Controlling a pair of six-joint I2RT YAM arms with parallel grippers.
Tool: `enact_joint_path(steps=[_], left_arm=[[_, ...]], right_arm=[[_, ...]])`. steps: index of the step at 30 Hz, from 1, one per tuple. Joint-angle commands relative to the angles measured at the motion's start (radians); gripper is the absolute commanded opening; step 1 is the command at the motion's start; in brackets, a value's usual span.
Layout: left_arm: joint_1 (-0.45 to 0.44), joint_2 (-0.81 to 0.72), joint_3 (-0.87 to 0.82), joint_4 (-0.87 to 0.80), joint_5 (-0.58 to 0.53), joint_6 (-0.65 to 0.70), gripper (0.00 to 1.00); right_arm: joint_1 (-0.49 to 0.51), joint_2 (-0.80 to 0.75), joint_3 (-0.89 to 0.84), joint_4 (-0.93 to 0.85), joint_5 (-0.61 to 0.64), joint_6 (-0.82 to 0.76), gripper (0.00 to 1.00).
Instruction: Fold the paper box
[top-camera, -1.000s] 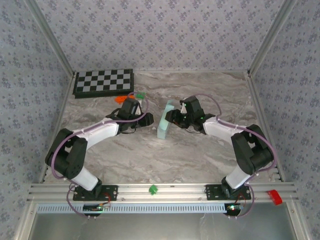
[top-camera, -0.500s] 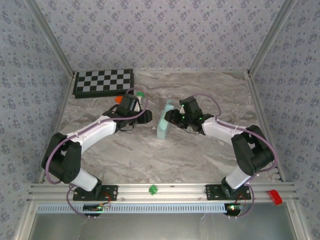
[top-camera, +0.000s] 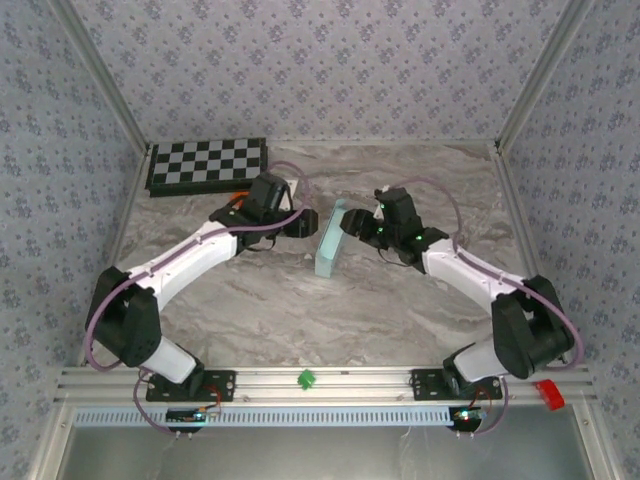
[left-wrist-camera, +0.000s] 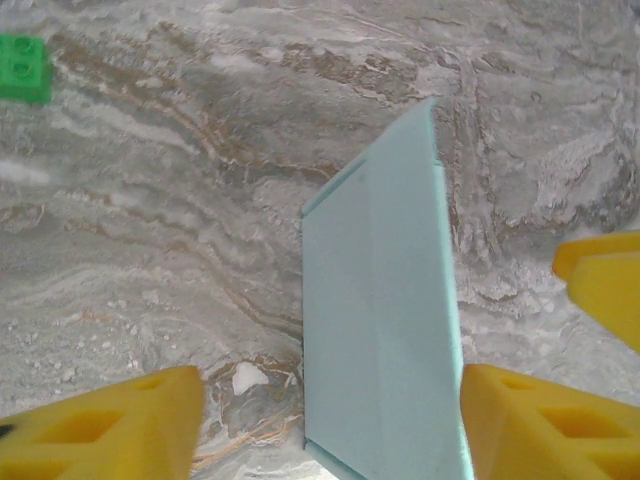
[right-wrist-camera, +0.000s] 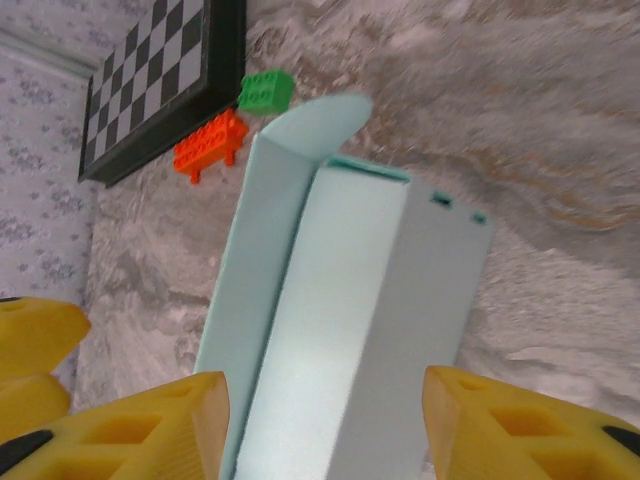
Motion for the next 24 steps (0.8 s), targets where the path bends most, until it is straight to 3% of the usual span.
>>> enact_joint_path(steps=[1,10,17,24], left_arm=[[-0.045,0.068,0.102,-0.111,-0.064,0.089,0.73],[-0.157,0.308,0.371,-0.31,-0.254,0.223,0.76],[-0.174,0.409,0.461,-0.37,-0.248,0.294,0.75],[-0.179,0.459,0.492,-0.406,-0.257,0.329,0.65]], right_arm=[[-0.044,-0.07,-0.041,-0.13,0.071,-0.046,0.56],[-0.22,-0.226,-0.168,-0.223,0.038,-0.101,0.57],[-0.256,-0.261,-0.206,-0.243,0.039,-0.117,0.57],[-0.266,-0.262,-0.228,-0.232,0.031,-0.112,0.57]])
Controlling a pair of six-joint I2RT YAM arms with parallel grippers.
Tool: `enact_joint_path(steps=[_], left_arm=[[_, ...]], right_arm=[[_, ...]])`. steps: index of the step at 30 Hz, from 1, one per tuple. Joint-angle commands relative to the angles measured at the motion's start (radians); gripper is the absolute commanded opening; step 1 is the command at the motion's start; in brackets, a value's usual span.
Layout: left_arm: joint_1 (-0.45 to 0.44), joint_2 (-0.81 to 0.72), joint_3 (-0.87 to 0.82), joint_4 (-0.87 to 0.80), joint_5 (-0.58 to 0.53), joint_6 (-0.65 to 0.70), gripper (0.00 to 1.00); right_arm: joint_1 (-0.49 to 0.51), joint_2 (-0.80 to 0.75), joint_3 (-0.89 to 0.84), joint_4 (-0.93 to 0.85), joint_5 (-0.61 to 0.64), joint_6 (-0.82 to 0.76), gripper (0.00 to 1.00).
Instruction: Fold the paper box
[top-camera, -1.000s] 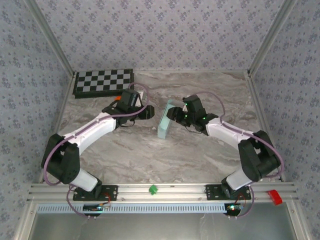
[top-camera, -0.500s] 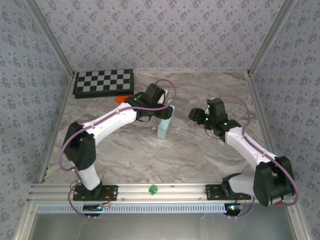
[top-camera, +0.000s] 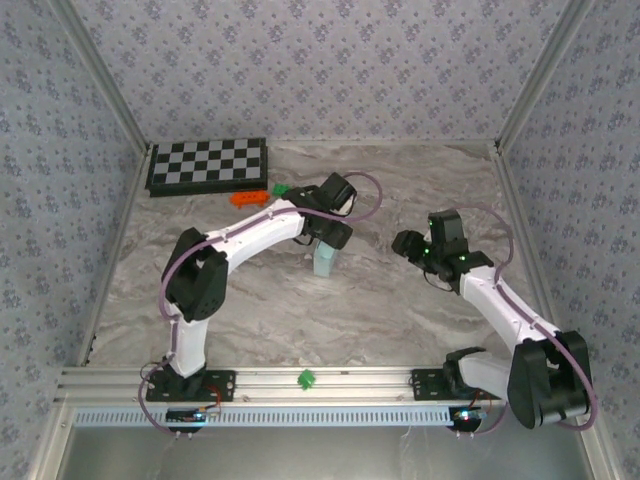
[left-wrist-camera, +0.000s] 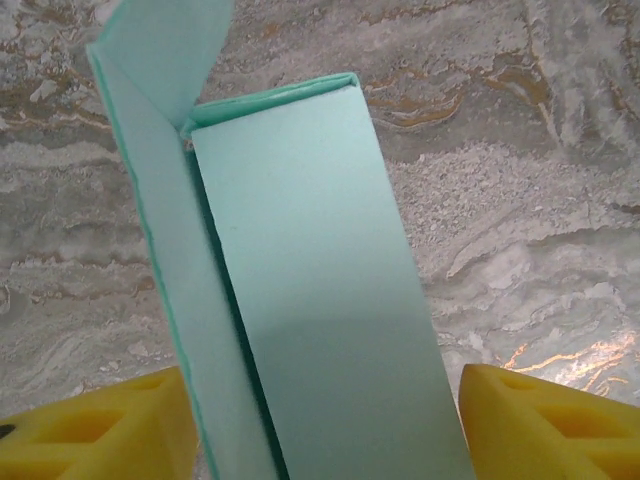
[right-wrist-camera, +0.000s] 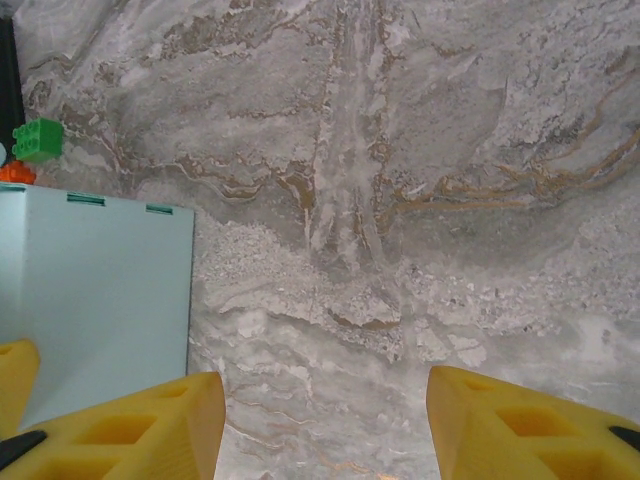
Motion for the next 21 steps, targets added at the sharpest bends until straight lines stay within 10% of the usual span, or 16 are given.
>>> enact_joint_path(steps=[1,21], left_arm=[[-0.008,0.022,0.035,-0.047,-0.017,0.044,0.64],[0.004,-0.027,-0.034,-0.039,0.176,0.527,0.5]], right_arm=[[-0.01,-0.014,-0.012,-0.011,-0.005,-0.011,0.58],[-0.02,-0.012,-0.035,-0.008,-0.015,-0.008,0.58]])
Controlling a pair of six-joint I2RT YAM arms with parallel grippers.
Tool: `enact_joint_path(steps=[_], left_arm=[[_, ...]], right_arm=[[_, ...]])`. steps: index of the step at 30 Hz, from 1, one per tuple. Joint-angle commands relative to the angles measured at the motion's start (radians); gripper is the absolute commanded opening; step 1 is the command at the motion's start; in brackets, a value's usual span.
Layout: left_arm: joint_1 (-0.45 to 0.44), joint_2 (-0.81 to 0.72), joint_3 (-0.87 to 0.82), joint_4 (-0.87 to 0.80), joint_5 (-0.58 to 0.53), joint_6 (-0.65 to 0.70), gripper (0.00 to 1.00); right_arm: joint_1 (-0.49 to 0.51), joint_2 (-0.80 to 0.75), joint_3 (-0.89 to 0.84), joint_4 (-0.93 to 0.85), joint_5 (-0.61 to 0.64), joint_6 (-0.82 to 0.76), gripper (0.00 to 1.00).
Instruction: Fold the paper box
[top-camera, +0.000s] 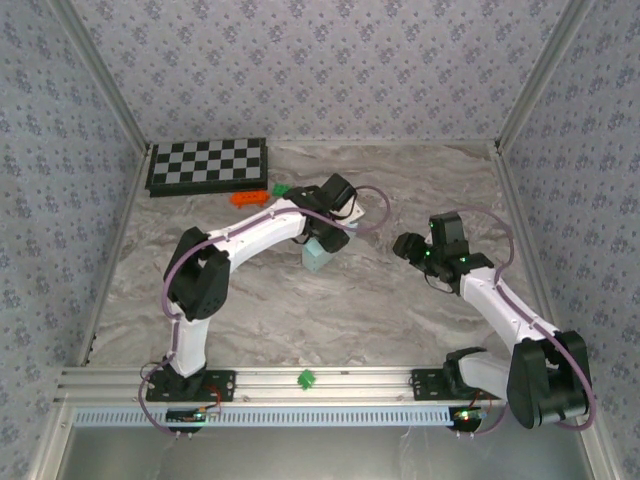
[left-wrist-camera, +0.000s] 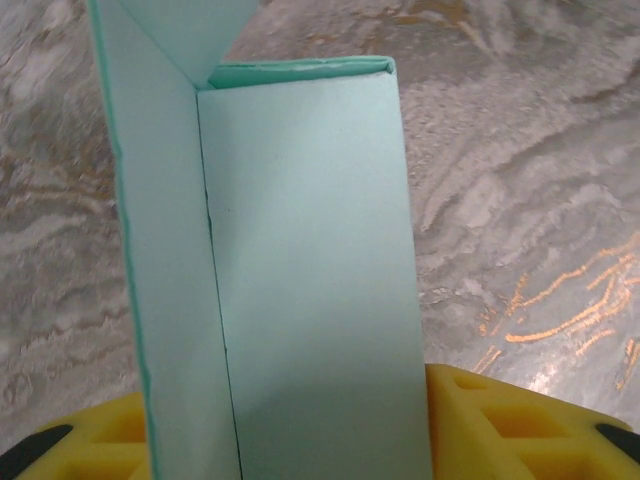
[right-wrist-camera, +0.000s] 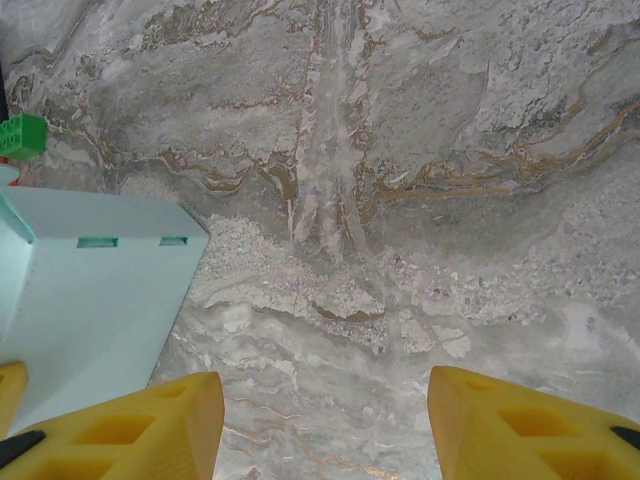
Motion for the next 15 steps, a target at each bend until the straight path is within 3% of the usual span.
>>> enact_joint_path(steps=[1,7,15], left_arm=[[0.01,-0.044,-0.044,-0.017,0.114,0.217,0.5],[0.065,-0.059,-0.035,-0.121,0.325,0.454,0.5],[0.092,-0.06,-0.032,-0.181,0.412,0.675,0.51]], right_arm=[[-0.007,-0.014,-0.018,-0.007,-0.007,-0.009,0.58],[-0.01,-0.021,-0.021,-0.013,-0.007,-0.012,0.58],[-0.013,-0.021,-0.027,-0.014,-0.005,-0.01,0.58]])
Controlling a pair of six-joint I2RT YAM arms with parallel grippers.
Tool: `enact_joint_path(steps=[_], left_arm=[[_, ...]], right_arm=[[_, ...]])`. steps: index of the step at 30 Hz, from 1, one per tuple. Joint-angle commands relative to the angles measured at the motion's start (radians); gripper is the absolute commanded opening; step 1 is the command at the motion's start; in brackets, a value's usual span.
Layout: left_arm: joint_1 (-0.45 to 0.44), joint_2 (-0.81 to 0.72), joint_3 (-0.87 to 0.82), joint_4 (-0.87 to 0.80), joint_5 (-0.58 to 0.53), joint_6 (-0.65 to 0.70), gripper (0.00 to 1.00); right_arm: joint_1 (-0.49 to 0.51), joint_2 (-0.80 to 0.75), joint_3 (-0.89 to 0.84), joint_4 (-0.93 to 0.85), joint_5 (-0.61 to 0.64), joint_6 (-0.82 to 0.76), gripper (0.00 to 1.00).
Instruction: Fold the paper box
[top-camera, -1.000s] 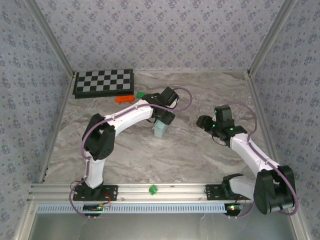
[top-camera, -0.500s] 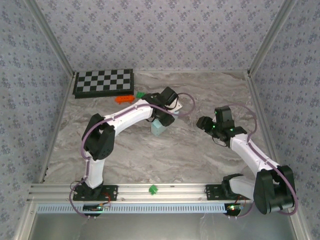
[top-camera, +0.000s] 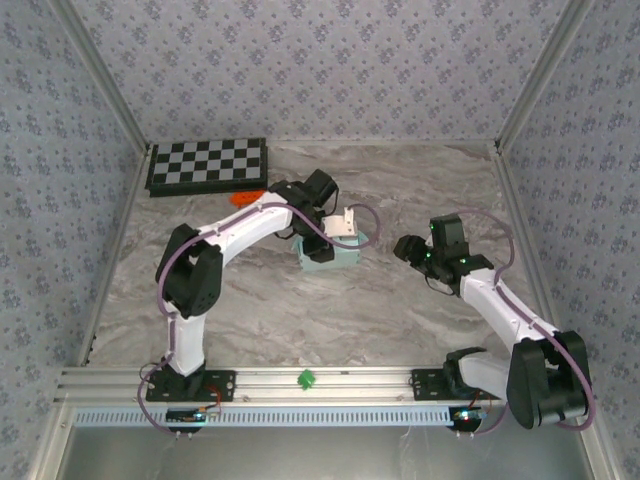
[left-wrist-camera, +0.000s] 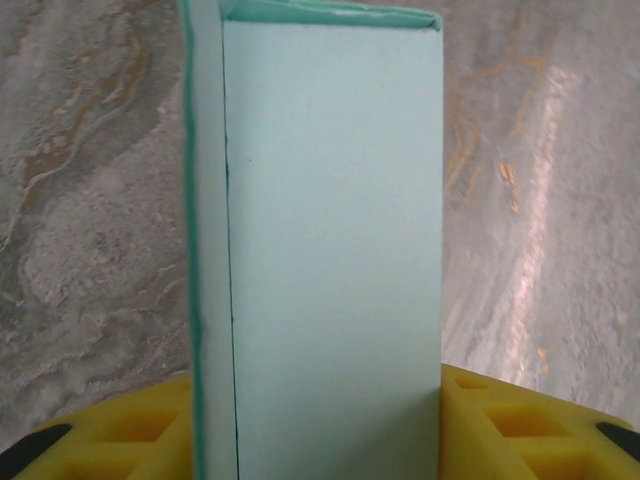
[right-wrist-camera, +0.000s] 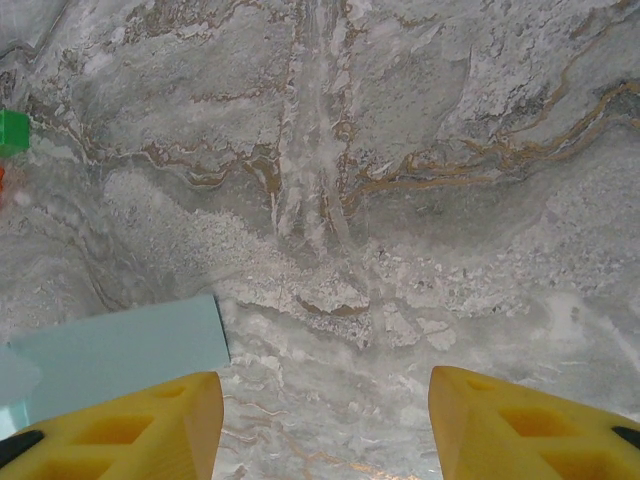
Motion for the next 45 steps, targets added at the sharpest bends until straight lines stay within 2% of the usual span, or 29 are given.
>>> enact_joint_path(steps=[1,12,16,17,18,19,21,28,32,37,45], left_arm=[[0.005,-0.039,-0.001,-0.051,0.089,0.142,0.52],[0.013,-0.017,0.049,-0.048,0.069,0.122,0.59],[0.013,-0.012,0.065,-0.042,0.054,0.1,0.65],[0.014,-0.011,0.069,-0.041,0.047,0.092,0.72],[0.014,-0.01,0.074,-0.039,0.044,0.089,0.72],[0.013,-0.013,0.075,-0.037,0.04,0.088,0.88],[0.014,-0.019,0.078,-0.028,0.038,0.083,0.99],[0.013,-0.088,0.075,0.047,0.038,0.018,0.99],[0.013,-0.184,0.008,0.161,-0.008,-0.063,0.99],[0.034,-0.306,-0.084,0.35,-0.131,-0.284,1.0],[0.08,-0.503,-0.258,0.449,-0.31,-0.587,0.99]], right_arm=[[-0.007,-0.02,-0.012,-0.013,-0.005,-0.009,0.58],[-0.01,-0.013,-0.016,-0.01,-0.003,-0.012,0.58],[-0.011,-0.005,-0.016,-0.006,-0.006,-0.011,0.58],[-0.011,-0.004,-0.016,-0.005,-0.006,-0.011,0.58],[-0.01,-0.002,-0.018,-0.005,-0.006,-0.011,0.58],[-0.011,-0.002,-0.018,-0.006,-0.006,-0.011,0.58],[-0.012,0.001,-0.018,-0.004,-0.006,-0.012,0.58],[-0.014,0.002,-0.004,-0.007,-0.01,-0.027,0.59],[-0.014,0.005,0.029,-0.024,-0.014,-0.053,0.59],[-0.012,0.03,0.101,-0.081,-0.021,-0.135,0.59],[-0.001,0.08,0.233,-0.162,-0.113,-0.284,0.59]])
